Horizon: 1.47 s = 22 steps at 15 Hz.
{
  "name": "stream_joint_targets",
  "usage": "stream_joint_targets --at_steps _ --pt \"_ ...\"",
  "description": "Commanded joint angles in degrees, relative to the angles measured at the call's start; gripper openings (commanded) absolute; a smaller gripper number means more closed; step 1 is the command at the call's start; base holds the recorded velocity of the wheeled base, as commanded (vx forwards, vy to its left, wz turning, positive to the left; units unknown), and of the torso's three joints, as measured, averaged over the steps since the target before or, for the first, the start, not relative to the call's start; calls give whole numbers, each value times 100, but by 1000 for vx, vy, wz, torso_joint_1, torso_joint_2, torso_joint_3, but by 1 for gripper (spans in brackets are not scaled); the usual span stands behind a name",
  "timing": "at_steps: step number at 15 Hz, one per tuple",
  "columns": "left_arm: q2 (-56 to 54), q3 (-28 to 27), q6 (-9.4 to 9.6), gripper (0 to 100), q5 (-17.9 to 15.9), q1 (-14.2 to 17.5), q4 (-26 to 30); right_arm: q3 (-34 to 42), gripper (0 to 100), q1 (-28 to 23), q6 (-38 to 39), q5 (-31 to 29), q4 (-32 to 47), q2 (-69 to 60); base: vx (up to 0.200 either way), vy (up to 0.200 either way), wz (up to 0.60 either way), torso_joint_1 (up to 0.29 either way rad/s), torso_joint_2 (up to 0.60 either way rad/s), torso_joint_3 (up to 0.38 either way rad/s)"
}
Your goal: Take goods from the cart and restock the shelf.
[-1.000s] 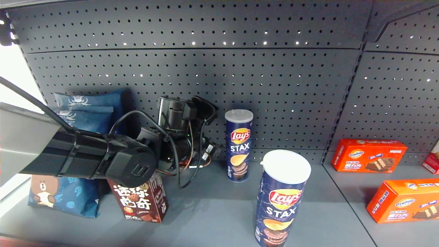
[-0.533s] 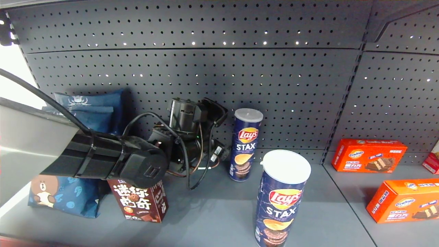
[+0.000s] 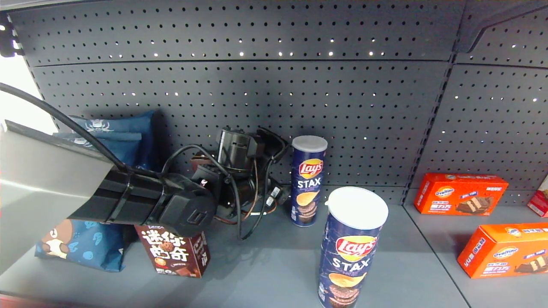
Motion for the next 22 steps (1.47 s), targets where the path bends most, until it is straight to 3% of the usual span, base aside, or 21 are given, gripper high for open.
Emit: stream_joint_targets --at_steps 1,8,16,22 --pt "-37 52 -1 100 8 9 5 0 100 3 -6 -6 -2 7 0 0 0 0 0 0" --pt "-442 615 16 100 8 -17 -3 0 100 3 -15 2 -2 7 0 0 0 0 0 0" --pt "-108 492 16 100 8 -149 -12 0 100 3 3 -6 -2 7 0 0 0 0 0 0" --pt "279 43 8 100 17 -158 -21 0 100 3 12 -6 -2 7 0 0 0 0 0 0"
